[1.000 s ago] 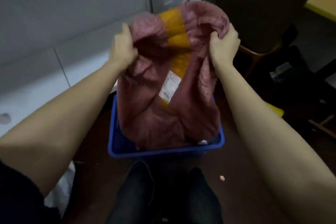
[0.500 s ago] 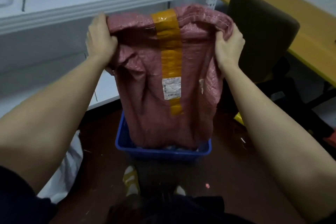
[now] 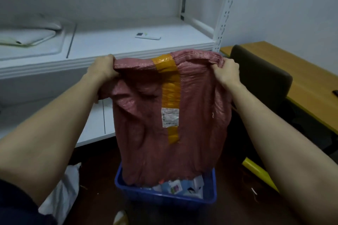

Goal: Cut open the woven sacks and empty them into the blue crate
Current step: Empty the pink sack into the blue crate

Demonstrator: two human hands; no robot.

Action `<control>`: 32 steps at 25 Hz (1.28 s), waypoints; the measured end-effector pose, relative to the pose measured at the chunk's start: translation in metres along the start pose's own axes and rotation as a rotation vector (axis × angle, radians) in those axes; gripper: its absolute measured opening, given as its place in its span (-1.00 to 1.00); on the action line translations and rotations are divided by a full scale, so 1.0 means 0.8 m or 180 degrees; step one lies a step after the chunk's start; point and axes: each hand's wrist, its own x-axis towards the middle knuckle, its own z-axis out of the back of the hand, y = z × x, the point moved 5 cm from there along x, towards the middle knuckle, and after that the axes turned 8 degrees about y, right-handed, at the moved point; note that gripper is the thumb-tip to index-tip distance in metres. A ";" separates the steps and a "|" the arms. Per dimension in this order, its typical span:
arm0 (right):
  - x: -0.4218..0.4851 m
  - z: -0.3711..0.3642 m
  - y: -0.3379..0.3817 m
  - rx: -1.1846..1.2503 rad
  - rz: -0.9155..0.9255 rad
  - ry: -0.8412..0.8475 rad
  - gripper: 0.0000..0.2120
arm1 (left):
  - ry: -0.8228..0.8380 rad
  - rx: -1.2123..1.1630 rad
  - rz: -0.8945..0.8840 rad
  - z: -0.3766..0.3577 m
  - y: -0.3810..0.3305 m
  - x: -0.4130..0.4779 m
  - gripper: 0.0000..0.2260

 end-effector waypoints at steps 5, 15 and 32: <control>0.031 0.028 -0.013 -0.0637 0.0130 0.0543 -0.65 | 0.1049 0.0807 -0.0253 0.019 0.007 0.007 -0.51; 0.007 0.073 -0.115 -0.1554 -0.0709 0.1928 -0.73 | 0.0645 0.0369 -0.0341 0.034 0.002 0.012 -0.76; -0.045 -0.041 -0.066 0.0452 -0.0912 0.1665 -0.68 | 0.3245 -0.2664 0.1193 -0.166 -0.100 -0.089 -0.73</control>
